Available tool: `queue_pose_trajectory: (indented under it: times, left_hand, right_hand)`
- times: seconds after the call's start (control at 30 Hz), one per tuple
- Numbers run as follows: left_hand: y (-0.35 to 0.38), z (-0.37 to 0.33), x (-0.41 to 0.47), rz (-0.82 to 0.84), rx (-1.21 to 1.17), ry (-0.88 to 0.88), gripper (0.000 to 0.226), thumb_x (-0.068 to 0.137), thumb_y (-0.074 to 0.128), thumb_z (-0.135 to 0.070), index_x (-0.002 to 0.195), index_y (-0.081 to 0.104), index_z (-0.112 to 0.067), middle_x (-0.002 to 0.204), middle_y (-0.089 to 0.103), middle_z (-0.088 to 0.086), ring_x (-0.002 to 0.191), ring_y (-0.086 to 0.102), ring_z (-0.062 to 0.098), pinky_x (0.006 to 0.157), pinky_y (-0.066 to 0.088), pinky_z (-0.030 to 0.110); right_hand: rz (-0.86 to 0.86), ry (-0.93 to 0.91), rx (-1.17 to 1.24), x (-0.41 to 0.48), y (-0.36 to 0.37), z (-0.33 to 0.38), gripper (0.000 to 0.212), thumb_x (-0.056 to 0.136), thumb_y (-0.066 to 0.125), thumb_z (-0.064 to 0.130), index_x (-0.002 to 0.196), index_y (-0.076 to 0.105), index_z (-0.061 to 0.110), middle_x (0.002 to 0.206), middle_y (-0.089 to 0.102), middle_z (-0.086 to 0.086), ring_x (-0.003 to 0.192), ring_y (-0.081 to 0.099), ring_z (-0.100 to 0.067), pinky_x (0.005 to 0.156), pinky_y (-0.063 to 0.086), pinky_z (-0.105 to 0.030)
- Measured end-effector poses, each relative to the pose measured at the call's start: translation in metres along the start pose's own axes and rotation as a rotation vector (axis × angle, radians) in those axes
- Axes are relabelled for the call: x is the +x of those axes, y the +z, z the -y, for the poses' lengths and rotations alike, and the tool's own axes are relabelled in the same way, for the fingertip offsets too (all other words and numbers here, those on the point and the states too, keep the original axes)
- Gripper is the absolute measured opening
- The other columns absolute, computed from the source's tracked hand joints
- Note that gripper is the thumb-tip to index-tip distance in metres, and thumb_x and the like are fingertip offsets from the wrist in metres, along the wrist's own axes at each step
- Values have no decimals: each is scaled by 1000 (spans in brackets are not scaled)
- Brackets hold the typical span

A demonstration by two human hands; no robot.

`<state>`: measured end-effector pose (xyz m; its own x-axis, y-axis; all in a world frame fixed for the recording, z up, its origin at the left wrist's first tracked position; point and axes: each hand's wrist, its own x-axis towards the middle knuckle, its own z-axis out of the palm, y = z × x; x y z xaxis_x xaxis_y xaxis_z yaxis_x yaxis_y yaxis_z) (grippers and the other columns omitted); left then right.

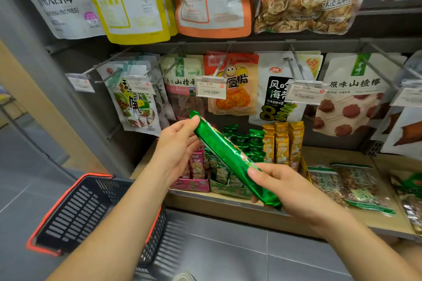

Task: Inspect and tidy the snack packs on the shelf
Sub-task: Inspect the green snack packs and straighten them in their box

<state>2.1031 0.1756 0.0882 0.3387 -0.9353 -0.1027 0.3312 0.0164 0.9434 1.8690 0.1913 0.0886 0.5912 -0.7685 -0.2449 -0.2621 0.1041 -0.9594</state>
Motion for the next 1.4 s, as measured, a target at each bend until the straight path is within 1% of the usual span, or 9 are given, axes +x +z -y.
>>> queue_pose_trajectory:
  times: [0.13, 0.23, 0.37, 0.7, 0.83, 1.03, 1.13, 1.27, 1.4]
  left_hand:
    - [19, 16, -6, 40, -52, -56, 8, 90, 64, -12, 98, 64, -11, 88, 72, 3, 76, 69, 11, 69, 56, 26]
    - [39, 35, -19, 143, -39, -128, 13, 88, 64, -6, 101, 63, -8, 94, 70, 10, 77, 68, 17, 72, 56, 31]
    - [52, 51, -30, 262, 0, -195, 17, 86, 68, -8, 102, 64, -5, 90, 72, 8, 73, 68, 14, 54, 49, 19]
    - [40, 42, -23, 185, -27, -101, 29, 70, 75, -28, 93, 69, -10, 85, 74, 8, 71, 71, 16, 58, 54, 23]
    - [29, 28, -10, -2, -70, -50, 9, 85, 70, -20, 87, 67, -12, 74, 70, 2, 64, 67, 11, 51, 51, 21]
    - [20, 25, -2, -70, -104, -50, 14, 90, 67, -25, 94, 67, -12, 75, 69, 1, 66, 66, 10, 54, 54, 25]
    - [16, 25, 2, -71, -152, -118, 19, 93, 62, -25, 103, 65, -9, 81, 71, 6, 71, 70, 14, 58, 56, 30]
    - [9, 28, 8, -76, -65, -166, 21, 94, 61, -32, 94, 62, -12, 85, 67, 10, 76, 65, 20, 76, 54, 41]
    - [7, 31, 10, -105, -38, -167, 22, 95, 61, -30, 95, 60, -8, 76, 65, 8, 71, 65, 21, 87, 53, 48]
  right_hand:
    - [-235, -99, -199, 5, 18, -9, 28, 98, 50, 38, 98, 67, 16, 82, 64, -8, 73, 56, -19, 68, 37, -32]
    - [-342, -110, -159, 9, 25, -7, 25, 95, 53, 39, 85, 63, 18, 66, 52, 5, 58, 45, -6, 55, 33, -25]
    - [-418, -75, -193, 12, 19, -8, 32, 93, 56, 42, 85, 65, 13, 69, 56, 2, 60, 47, -8, 56, 35, -27]
    - [-251, -15, -13, 9, 17, -2, 27, 96, 53, 31, 96, 67, 8, 74, 58, -7, 67, 55, -15, 62, 42, -35]
    - [-109, 11, 28, 6, 14, -1, 22, 96, 57, 29, 99, 66, 9, 72, 58, 3, 61, 59, -10, 56, 44, -23]
    - [-83, -15, 2, 1, 6, -1, 17, 86, 69, 36, 86, 70, 19, 61, 60, 8, 56, 52, -8, 55, 41, -22]
    - [-291, -128, -253, -1, 8, -6, 30, 74, 76, 49, 88, 72, 22, 58, 57, 8, 54, 46, -6, 53, 38, -26]
    - [-418, -380, -880, -6, 19, -8, 45, 73, 75, 55, 102, 67, 21, 88, 66, 7, 75, 59, -10, 62, 45, -27]
    - [-428, -648, -988, -11, 26, -13, 39, 67, 85, 43, 82, 69, 11, 70, 65, 0, 56, 61, -20, 42, 44, -29]
